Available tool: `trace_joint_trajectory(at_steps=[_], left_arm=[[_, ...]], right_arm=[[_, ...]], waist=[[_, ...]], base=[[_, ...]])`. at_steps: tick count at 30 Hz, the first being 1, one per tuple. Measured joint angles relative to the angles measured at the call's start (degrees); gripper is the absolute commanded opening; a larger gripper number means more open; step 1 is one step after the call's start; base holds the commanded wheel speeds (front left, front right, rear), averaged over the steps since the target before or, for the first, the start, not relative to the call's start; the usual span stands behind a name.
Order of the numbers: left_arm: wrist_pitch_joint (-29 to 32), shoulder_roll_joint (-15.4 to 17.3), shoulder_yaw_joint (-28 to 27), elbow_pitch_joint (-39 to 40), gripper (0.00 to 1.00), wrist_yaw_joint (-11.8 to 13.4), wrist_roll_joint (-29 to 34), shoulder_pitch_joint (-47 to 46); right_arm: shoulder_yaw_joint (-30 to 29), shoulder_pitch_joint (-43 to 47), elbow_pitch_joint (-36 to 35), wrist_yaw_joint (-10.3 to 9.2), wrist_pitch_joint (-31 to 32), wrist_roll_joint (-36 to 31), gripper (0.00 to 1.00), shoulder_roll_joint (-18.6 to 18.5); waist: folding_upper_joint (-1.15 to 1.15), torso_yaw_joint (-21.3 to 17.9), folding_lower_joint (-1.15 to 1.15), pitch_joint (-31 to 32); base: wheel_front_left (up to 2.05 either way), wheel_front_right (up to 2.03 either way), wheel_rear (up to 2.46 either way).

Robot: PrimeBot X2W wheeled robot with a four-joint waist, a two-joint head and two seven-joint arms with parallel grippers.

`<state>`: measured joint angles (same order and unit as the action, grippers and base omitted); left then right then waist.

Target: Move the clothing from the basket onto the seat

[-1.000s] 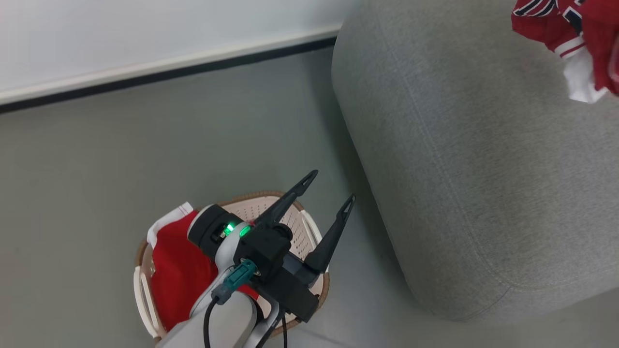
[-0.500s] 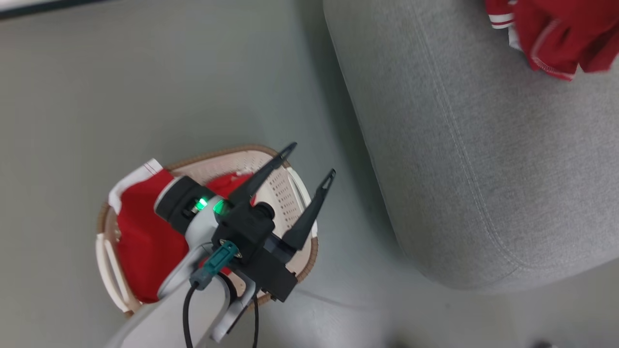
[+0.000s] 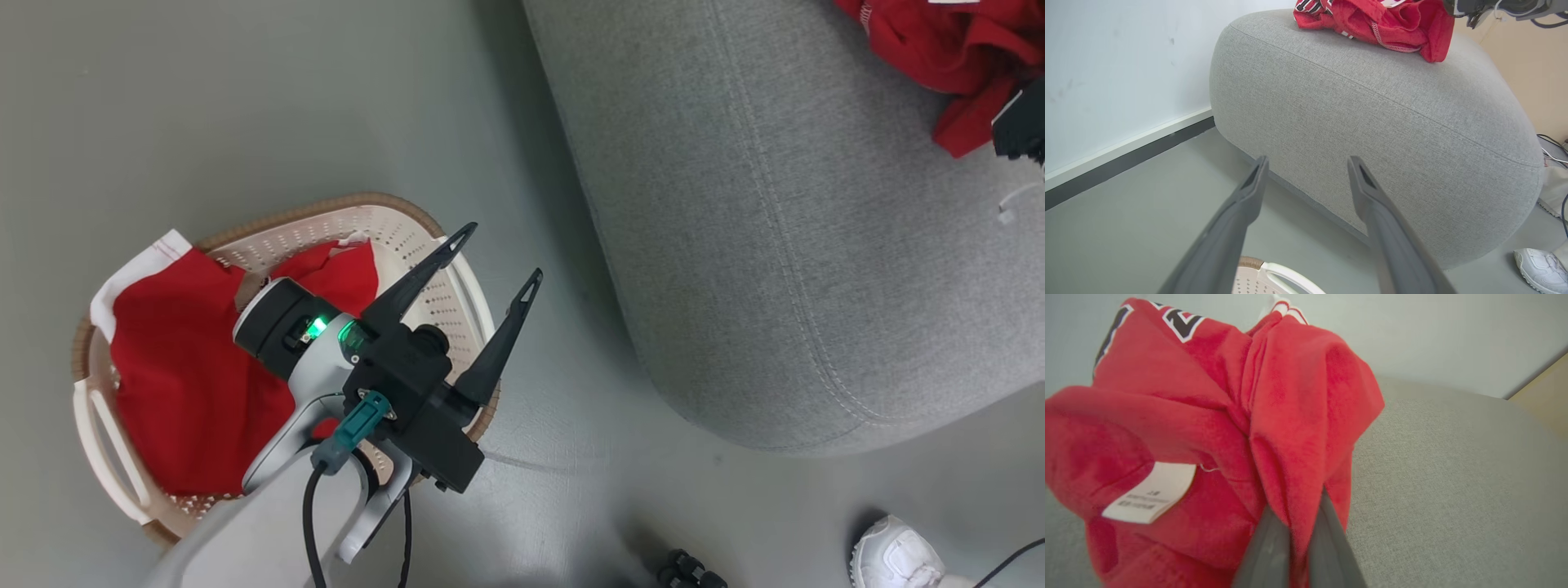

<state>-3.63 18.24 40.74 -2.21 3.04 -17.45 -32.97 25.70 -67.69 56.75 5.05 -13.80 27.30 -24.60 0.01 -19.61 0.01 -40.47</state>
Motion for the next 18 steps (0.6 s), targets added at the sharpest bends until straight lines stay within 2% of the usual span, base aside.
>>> trace_joint_trajectory(at_steps=[1,10,18], left_arm=[[0.0,0.0,-0.1,-0.3,1.0,0.0,0.0,0.0],[-2.4,-0.5,-1.0,-2.5,1.0,0.2,-0.5,0.5],[-5.9,-2.3,-2.7,-5.2,1.0,1.0,-3.2,3.0]], right_arm=[[0.1,0.3,0.1,0.0,-0.2,0.0,1.0,-0.1],[-0.2,5.8,-0.3,0.01,-0.7,-0.7,1.0,0.0],[-0.3,12.6,-6.7,-0.09,-0.7,-2.6,1.0,-0.8]], waist=[[0.0,-0.2,0.0,0.0],[0.0,-0.4,-0.01,3.1],[-0.01,0.0,-0.02,8.2]], base=[[0.0,0.0,0.0],[0.0,0.0,0.0],[0.0,0.0,0.0]])
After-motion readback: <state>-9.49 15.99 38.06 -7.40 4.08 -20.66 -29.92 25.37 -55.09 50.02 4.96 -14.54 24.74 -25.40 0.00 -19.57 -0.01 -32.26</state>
